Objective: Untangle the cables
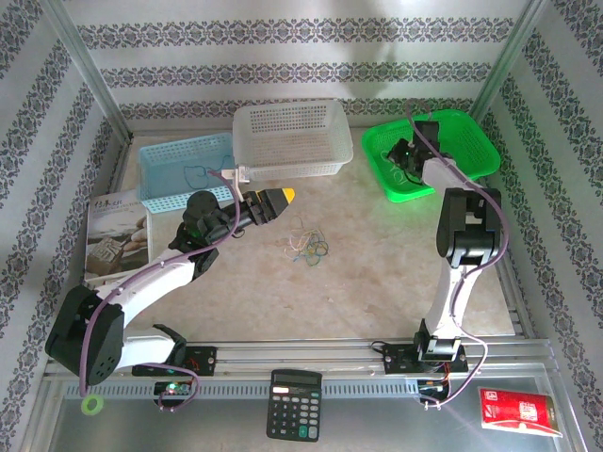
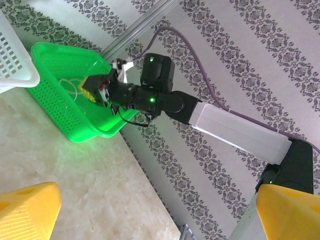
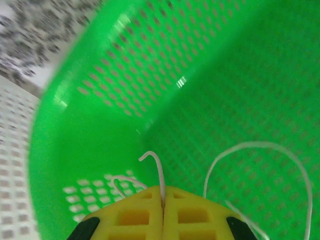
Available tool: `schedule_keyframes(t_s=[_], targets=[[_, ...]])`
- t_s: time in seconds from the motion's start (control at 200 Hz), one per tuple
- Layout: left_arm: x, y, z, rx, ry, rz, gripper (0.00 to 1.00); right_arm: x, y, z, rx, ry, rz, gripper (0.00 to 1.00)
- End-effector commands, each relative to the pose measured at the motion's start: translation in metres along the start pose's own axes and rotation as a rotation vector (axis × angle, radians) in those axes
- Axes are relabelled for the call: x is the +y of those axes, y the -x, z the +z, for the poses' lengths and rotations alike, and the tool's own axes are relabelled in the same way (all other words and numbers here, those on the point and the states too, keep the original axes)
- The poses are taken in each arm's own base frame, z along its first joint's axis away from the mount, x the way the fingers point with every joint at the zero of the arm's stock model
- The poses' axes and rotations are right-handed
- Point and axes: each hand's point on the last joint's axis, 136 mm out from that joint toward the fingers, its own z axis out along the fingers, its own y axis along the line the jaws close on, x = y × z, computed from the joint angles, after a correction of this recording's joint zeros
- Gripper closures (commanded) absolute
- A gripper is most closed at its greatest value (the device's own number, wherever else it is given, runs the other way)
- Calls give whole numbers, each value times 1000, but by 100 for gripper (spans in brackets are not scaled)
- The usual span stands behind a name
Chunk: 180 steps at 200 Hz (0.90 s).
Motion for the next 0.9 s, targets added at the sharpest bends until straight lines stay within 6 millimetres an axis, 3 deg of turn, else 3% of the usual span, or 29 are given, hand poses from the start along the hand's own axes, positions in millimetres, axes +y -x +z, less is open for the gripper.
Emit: schedule_keyframes(t_s=[0.0, 0.12, 0.26, 0.585, 0.705, 0.894], targets=[[-14, 14, 1, -27, -36, 29, 0, -2, -17, -7, 39, -28, 60, 100], [-16, 15, 1, -36, -50, 23, 0, -10, -39, -15, 75, -53, 97, 100], [-20, 16, 0, -43, -65, 18, 0, -3, -65, -21, 139, -28, 105, 100], [-27, 18, -4, -42, -66, 30, 0, 48, -134, -57, 219, 115, 72, 100], [-28, 17, -4, -33, -66, 27, 0, 48, -122, -73, 146, 103, 53, 100], [-23, 12, -7, -26, -43, 31, 0, 48, -65, -107, -5, 79, 8, 100]])
